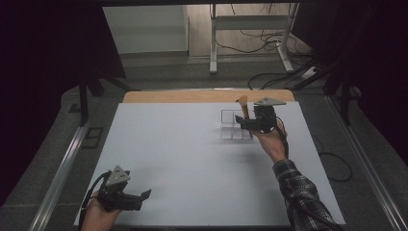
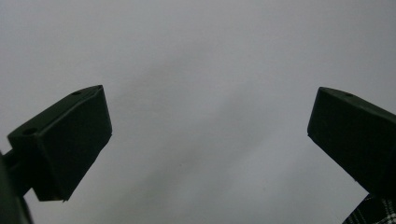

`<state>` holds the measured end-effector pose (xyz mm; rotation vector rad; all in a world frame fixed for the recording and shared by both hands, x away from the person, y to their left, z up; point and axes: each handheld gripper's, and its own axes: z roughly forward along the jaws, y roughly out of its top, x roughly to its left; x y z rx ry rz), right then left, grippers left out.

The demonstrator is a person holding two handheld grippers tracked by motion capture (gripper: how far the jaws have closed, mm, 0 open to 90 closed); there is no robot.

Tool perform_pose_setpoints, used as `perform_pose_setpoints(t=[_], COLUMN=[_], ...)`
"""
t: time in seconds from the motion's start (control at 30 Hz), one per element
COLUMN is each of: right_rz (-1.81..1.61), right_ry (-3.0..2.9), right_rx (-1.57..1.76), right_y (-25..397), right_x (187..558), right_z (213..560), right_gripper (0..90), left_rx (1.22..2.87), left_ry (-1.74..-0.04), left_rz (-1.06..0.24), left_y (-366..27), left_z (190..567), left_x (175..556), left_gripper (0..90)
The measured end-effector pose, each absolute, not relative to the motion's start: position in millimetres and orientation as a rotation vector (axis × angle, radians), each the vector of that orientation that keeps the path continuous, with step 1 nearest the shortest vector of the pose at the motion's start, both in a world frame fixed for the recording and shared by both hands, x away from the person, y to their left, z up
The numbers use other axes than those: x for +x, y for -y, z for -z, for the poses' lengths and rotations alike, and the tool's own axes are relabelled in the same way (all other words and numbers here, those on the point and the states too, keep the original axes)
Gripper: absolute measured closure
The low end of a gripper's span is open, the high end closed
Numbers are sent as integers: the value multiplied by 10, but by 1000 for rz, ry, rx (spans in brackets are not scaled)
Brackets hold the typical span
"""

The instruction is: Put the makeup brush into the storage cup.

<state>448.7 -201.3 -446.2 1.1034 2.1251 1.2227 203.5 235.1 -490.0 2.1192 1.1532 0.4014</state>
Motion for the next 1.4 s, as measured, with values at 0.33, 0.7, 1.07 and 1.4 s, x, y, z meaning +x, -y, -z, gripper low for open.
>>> perform_pose_setpoints(t=[0.33, 0.7, 1.07, 1.4], right_rz=[-1233, -1228, -1221, -1223], right_ry=[-2141, -2170, -2199, -2222], right_rx=[1109, 1094, 1071, 1061], right_y=[2041, 2034, 2001, 2009], right_x=[4432, 4360, 4277, 4210], right_z=[4424, 4402, 4387, 4394], right_gripper=[118, 105, 88, 60], left_rx=[2119, 2121, 2122, 2125], left_ry=[-1152, -1152, -1151, -1149], left_rz=[-402, -403, -403, -403], left_y=[-2351, -2348, -2346, -2343], left_z=[4899, 4899, 4899, 4899], left_x=[2035, 2034, 2034, 2032], left_gripper=[6, 6, 6, 6])
